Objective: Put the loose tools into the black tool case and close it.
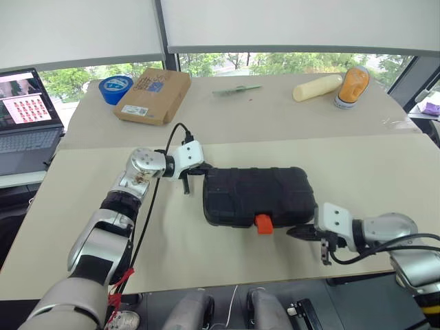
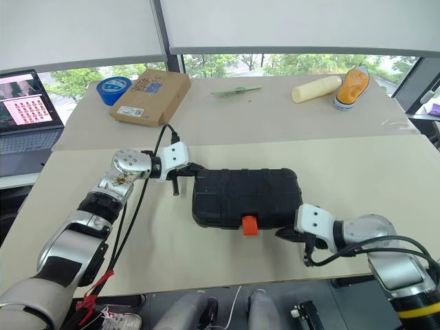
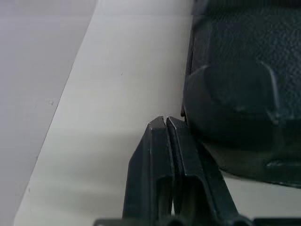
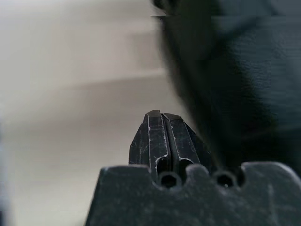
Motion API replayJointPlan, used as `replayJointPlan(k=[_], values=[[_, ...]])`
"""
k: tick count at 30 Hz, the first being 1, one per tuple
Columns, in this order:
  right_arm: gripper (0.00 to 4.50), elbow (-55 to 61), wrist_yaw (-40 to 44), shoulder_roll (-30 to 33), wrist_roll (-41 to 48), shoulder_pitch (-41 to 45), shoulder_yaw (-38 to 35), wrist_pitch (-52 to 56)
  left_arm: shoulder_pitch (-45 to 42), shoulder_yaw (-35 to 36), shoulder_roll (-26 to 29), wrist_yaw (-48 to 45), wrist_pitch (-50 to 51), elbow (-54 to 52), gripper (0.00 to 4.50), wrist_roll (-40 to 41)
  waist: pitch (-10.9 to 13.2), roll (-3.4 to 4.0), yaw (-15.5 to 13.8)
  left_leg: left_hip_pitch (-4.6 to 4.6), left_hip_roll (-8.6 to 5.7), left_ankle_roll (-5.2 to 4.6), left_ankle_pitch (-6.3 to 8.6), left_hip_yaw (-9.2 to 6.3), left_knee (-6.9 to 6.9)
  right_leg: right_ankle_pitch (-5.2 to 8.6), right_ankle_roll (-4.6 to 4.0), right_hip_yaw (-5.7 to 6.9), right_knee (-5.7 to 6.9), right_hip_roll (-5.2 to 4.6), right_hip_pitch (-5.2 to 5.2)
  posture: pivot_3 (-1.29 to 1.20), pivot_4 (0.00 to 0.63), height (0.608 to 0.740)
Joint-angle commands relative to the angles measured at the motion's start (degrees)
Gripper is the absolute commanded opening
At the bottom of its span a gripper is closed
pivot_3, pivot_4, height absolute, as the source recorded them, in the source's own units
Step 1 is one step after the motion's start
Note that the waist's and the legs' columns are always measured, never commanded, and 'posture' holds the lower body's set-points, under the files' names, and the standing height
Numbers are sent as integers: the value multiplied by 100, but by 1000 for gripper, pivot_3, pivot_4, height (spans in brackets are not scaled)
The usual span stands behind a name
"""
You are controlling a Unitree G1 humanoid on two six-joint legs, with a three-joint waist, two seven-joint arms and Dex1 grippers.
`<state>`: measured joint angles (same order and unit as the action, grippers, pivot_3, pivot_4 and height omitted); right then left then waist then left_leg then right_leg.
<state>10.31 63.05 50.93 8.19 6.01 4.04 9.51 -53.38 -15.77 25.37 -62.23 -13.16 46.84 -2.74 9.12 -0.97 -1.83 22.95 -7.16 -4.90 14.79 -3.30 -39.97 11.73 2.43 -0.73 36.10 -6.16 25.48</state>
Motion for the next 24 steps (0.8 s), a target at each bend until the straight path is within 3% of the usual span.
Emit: replayJointPlan(k=[1,6,10,15,19,24], values=[[0,-618,-617,-200,-454,575,-54,-308,66,-63,19,-815,-179,-422,31,217,1,-1,35,0,0,0,0,0,-1,0,0,-1,0,0,0,0,150,735],[0,-1492,-1273,-444,-788,1187,-153,-382,554,-42,249,-1606,407,-1609,31,629,2,-3,118,-9,-1,-2,1,0,-5,-3,5,-3,1,-1,-11,0,150,735],[0,-1362,-1064,-296,-568,1104,-315,-292,579,146,220,-1367,667,-2049,31,677,2,-2,88,0,-2,-3,1,-3,-7,-4,6,-1,4,1,1,0,150,735],[0,-425,-360,459,4,514,-936,198,298,265,-147,-1372,1689,-2825,31,1211,1,-2,50,56,-5,-5,1,-2,-30,-6,8,-2,22,1,56,0,150,735],[0,15,-251,714,315,341,-1288,598,370,-73,-409,-1286,1553,-2974,31,960,0,0,116,52,-3,-6,2,3,-40,-7,11,-6,22,2,50,0,150,735],[0,642,-351,649,596,179,-1345,1099,388,-581,-659,-904,831,-2393,31,274,1,0,120,31,4,-4,2,6,-25,-8,9,-12,22,-3,36,0,150,735]])
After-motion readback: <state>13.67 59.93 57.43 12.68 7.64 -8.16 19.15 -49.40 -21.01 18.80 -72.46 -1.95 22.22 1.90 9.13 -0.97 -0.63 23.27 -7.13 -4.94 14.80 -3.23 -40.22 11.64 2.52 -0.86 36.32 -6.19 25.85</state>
